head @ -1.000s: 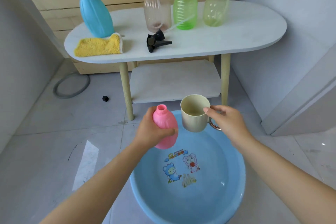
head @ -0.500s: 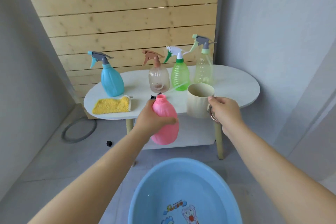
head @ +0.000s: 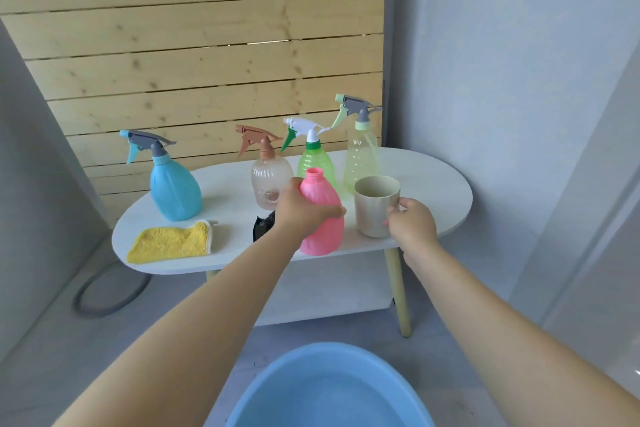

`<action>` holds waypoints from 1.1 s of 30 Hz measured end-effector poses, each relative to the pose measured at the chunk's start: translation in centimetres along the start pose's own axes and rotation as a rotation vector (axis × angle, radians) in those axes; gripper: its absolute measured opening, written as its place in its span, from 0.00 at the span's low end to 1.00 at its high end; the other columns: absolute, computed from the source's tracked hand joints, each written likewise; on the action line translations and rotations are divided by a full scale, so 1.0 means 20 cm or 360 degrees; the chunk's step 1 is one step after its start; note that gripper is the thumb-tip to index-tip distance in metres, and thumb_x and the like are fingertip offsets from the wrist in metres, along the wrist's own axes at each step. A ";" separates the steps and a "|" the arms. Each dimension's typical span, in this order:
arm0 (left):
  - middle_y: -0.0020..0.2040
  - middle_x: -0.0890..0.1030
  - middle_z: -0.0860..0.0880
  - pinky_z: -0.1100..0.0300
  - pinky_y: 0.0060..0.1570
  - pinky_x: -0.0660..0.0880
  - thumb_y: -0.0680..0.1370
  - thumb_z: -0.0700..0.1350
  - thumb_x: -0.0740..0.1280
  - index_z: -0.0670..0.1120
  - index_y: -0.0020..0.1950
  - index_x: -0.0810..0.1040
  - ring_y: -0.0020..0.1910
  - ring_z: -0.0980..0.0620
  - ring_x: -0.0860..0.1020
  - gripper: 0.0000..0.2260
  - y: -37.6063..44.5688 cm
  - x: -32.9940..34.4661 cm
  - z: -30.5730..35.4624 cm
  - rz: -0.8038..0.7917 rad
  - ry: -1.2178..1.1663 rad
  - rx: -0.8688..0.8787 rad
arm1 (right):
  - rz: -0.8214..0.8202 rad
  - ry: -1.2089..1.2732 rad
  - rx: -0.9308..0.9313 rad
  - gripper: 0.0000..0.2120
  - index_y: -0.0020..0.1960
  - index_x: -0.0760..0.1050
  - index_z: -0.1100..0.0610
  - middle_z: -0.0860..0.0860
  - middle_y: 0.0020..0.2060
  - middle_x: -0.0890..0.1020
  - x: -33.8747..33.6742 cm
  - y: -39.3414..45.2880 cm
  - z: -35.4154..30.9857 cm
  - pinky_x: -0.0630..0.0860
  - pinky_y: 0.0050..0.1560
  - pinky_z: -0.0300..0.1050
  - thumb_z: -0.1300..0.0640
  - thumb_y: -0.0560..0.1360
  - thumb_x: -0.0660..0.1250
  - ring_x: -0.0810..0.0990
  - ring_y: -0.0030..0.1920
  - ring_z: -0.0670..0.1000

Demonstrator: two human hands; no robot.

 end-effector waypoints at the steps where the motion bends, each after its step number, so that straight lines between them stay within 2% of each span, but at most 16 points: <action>1: 0.50 0.72 0.51 0.55 0.46 0.70 0.65 0.47 0.78 0.47 0.65 0.67 0.50 0.48 0.73 0.33 0.02 0.02 0.00 0.0003 0.0024 0.0012 | -0.0005 -0.0007 -0.0003 0.14 0.64 0.72 0.59 0.57 0.54 0.80 0.01 0.01 0.01 0.69 0.48 0.45 0.57 0.80 0.57 0.76 0.57 0.57; 7: 0.51 0.72 0.51 0.55 0.46 0.70 0.65 0.48 0.78 0.47 0.66 0.66 0.52 0.48 0.73 0.34 0.10 0.10 -0.01 0.0038 0.0111 0.0052 | -0.0036 -0.0188 -0.0129 0.12 0.58 0.75 0.59 0.56 0.51 0.80 0.05 0.06 0.06 0.68 0.44 0.44 0.59 0.79 0.56 0.76 0.53 0.59; 10: 0.51 0.73 0.51 0.55 0.46 0.70 0.66 0.48 0.78 0.47 0.67 0.66 0.51 0.48 0.72 0.34 0.12 0.11 -0.02 0.0049 0.0086 0.0045 | 0.0069 -0.0387 -0.0224 0.10 0.53 0.75 0.59 0.58 0.51 0.78 0.07 0.07 0.07 0.62 0.44 0.45 0.58 0.77 0.58 0.73 0.56 0.61; 12: 0.52 0.73 0.51 0.54 0.47 0.70 0.66 0.48 0.78 0.48 0.67 0.65 0.52 0.48 0.72 0.35 0.14 0.10 -0.04 0.0020 0.0076 0.0046 | 0.0252 -0.0510 -0.0395 0.14 0.60 0.75 0.57 0.55 0.56 0.76 0.07 0.03 0.04 0.63 0.51 0.46 0.60 0.76 0.61 0.68 0.58 0.59; 14: 0.54 0.73 0.51 0.54 0.49 0.71 0.66 0.50 0.78 0.48 0.69 0.64 0.55 0.48 0.73 0.36 0.16 0.09 -0.06 -0.0023 0.0040 0.0062 | 0.0356 -0.0364 -0.0715 0.18 0.64 0.74 0.58 0.54 0.55 0.75 0.07 -0.04 0.00 0.66 0.57 0.45 0.63 0.74 0.64 0.68 0.57 0.58; 15: 0.56 0.72 0.51 0.54 0.51 0.70 0.66 0.50 0.79 0.48 0.69 0.63 0.57 0.47 0.72 0.38 0.17 0.09 -0.07 -0.0052 0.0010 0.0074 | 0.0310 -0.0258 -0.0839 0.18 0.63 0.75 0.58 0.52 0.54 0.75 0.08 -0.08 -0.02 0.67 0.57 0.43 0.64 0.73 0.65 0.70 0.56 0.56; 17: 0.59 0.68 0.50 0.54 0.55 0.69 0.67 0.51 0.78 0.49 0.72 0.59 0.60 0.48 0.69 0.40 0.18 0.06 -0.08 -0.0130 -0.0028 0.0055 | 0.0119 -0.0178 -0.0892 0.18 0.64 0.75 0.56 0.50 0.55 0.76 0.12 -0.12 -0.06 0.69 0.54 0.41 0.61 0.74 0.66 0.73 0.57 0.52; 20: 0.62 0.66 0.50 0.52 0.56 0.71 0.69 0.43 0.76 0.52 0.76 0.52 0.61 0.49 0.68 0.44 0.20 -0.04 -0.12 -0.0404 0.0035 -0.0051 | -0.0080 -0.0215 -0.0880 0.23 0.68 0.70 0.56 0.51 0.61 0.76 0.20 -0.12 -0.10 0.69 0.61 0.44 0.61 0.74 0.68 0.73 0.62 0.51; 21: 0.64 0.69 0.49 0.51 0.57 0.73 0.66 0.42 0.76 0.52 0.77 0.53 0.62 0.48 0.71 0.46 0.21 -0.08 -0.14 -0.0491 0.0096 -0.0067 | -0.0130 -0.0225 -0.0899 0.25 0.70 0.68 0.56 0.51 0.63 0.75 0.22 -0.12 -0.12 0.68 0.63 0.44 0.61 0.73 0.68 0.72 0.64 0.52; 23: 0.67 0.71 0.46 0.49 0.62 0.72 0.62 0.41 0.74 0.50 0.76 0.59 0.63 0.45 0.73 0.44 0.23 -0.15 -0.17 -0.0521 0.0297 -0.0051 | -0.0213 -0.0256 -0.0933 0.27 0.72 0.66 0.55 0.50 0.66 0.73 0.24 -0.10 -0.14 0.62 0.63 0.37 0.61 0.74 0.68 0.68 0.67 0.51; 25: 0.70 0.69 0.45 0.53 0.66 0.68 0.70 0.39 0.72 0.47 0.74 0.64 0.67 0.45 0.70 0.34 0.25 -0.21 -0.21 -0.0301 0.0610 0.0056 | -0.0272 -0.0255 -0.0937 0.28 0.73 0.63 0.55 0.49 0.68 0.71 0.27 -0.07 -0.16 0.59 0.60 0.33 0.59 0.75 0.67 0.66 0.69 0.49; 27: 0.71 0.68 0.45 0.53 0.67 0.65 0.73 0.45 0.70 0.47 0.72 0.68 0.68 0.45 0.68 0.28 0.26 -0.24 -0.25 -0.0191 0.0914 0.0135 | -0.0308 -0.0235 -0.0892 0.30 0.74 0.61 0.54 0.48 0.69 0.70 0.30 -0.05 -0.16 0.61 0.62 0.36 0.57 0.75 0.68 0.66 0.69 0.49; 30: 0.68 0.70 0.48 0.55 0.62 0.63 0.73 0.56 0.69 0.50 0.70 0.70 0.67 0.45 0.68 0.26 0.26 -0.24 -0.31 -0.0281 0.1286 0.0041 | -0.0305 -0.0245 -0.0857 0.32 0.75 0.59 0.52 0.47 0.70 0.69 0.36 -0.04 -0.15 0.64 0.64 0.41 0.57 0.75 0.68 0.66 0.69 0.50; 33: 0.66 0.72 0.50 0.54 0.56 0.62 0.73 0.54 0.70 0.50 0.69 0.69 0.64 0.45 0.70 0.26 0.26 -0.23 -0.35 -0.0255 0.1261 0.0070 | -0.0274 -0.0207 -0.0853 0.32 0.75 0.60 0.52 0.47 0.70 0.69 0.37 -0.04 -0.14 0.64 0.65 0.42 0.58 0.74 0.69 0.66 0.70 0.50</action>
Point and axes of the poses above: each hand's wrist, its own y-axis towards the middle knuckle, its own x-axis out of the palm, z = x × y, the point moved 1 cm from there along y, towards the middle knuckle
